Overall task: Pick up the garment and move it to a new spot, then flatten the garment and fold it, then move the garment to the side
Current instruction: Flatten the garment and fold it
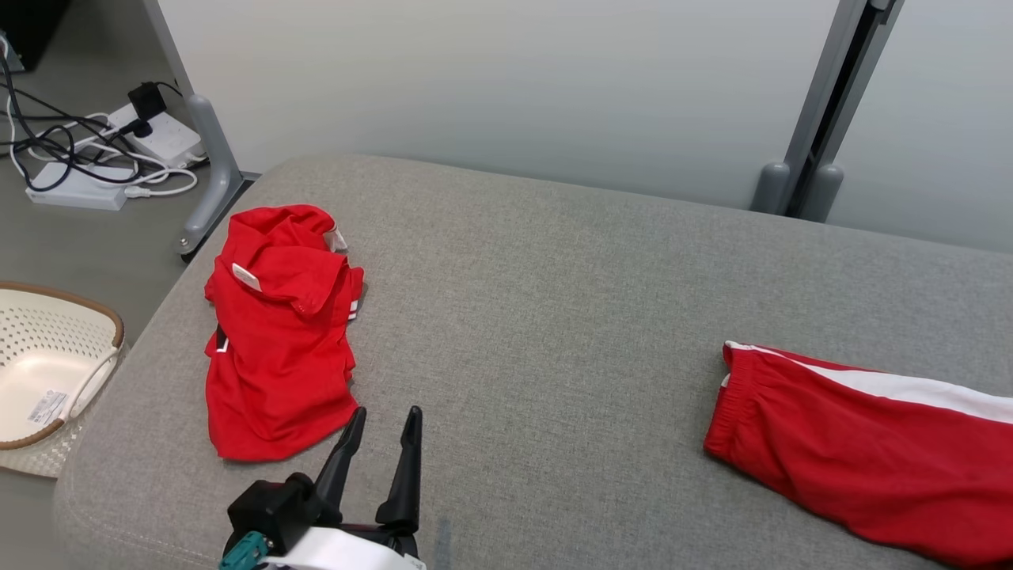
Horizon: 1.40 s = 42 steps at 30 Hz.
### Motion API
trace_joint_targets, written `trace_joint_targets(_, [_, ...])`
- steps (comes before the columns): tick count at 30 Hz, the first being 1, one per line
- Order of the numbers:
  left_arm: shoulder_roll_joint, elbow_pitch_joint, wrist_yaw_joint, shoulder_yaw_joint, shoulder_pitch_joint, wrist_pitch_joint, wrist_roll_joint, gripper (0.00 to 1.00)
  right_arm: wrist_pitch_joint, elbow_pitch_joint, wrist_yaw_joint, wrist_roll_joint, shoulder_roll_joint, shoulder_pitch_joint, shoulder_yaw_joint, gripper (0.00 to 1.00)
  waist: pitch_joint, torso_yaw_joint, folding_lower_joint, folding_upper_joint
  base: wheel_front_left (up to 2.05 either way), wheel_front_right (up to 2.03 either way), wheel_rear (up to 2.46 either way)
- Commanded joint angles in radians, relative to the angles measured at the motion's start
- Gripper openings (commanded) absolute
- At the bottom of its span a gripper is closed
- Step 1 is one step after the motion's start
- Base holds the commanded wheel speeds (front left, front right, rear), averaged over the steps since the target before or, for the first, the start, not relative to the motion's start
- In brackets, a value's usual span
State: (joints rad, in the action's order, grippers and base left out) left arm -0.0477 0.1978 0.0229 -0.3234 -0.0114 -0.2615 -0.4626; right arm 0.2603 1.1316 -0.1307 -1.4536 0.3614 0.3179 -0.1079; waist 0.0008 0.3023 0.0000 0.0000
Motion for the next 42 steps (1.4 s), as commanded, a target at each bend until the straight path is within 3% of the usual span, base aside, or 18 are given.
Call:
trace_joint_targets(1, [-0.006,0.002,-0.002,0.014,0.004,-0.003,-0.023,1.0,0.008,-0.003,0.0,0.02,0.003,-0.003,-0.006,0.0,-0.011,-0.006,0.0,0.0,0.0,0.0,0.0])
trace_joint_targets(7, [-0.005,0.016,-0.013,0.025,0.004,-0.003,-0.022,1.0,0.007,-0.051,0.0,0.108,0.006,0.006,0.018,0.0,-0.041,-0.004,0.0,0.0,0.0,0.0,0.0])
trace_joint_targets(16, [-0.005,0.029,-0.022,0.069,0.022,-0.003,-0.081,1.0,0.006,-0.253,0.0,0.271,-0.086,-0.038,0.062,0.0,-0.078,0.014,0.0,0.0,0.0,0.0,0.0])
trace_joint_targets(20, [-0.005,0.034,-0.028,0.084,0.016,-0.003,-0.087,1.0,0.006,-0.355,0.0,0.332,-0.132,-0.067,0.029,0.0,-0.085,0.023,0.0,0.0,0.0,0.0,0.0])
trace_joint_targets(25, [-0.005,0.039,-0.03,0.094,0.01,-0.003,-0.086,1.0,0.006,-0.441,0.0,0.406,-0.145,-0.092,-0.09,0.0,-0.084,0.034,0.0,0.0,0.0,0.0,0.0])
trace_joint_targets(32, [-0.005,0.042,-0.026,0.095,0.018,-0.003,-0.09,1.0,0.006,-0.413,0.0,0.447,-0.148,-0.073,-0.205,0.0,-0.079,0.05,0.0,0.0,0.0,0.0,0.0])
trace_joint_targets(42, [-0.005,0.047,-0.022,0.084,0.01,-0.003,-0.097,1.0,0.006,-0.373,0.0,0.507,-0.15,-0.028,-0.29,0.0,-0.065,0.078,0.0,0.0,0.0,0.0,0.0])
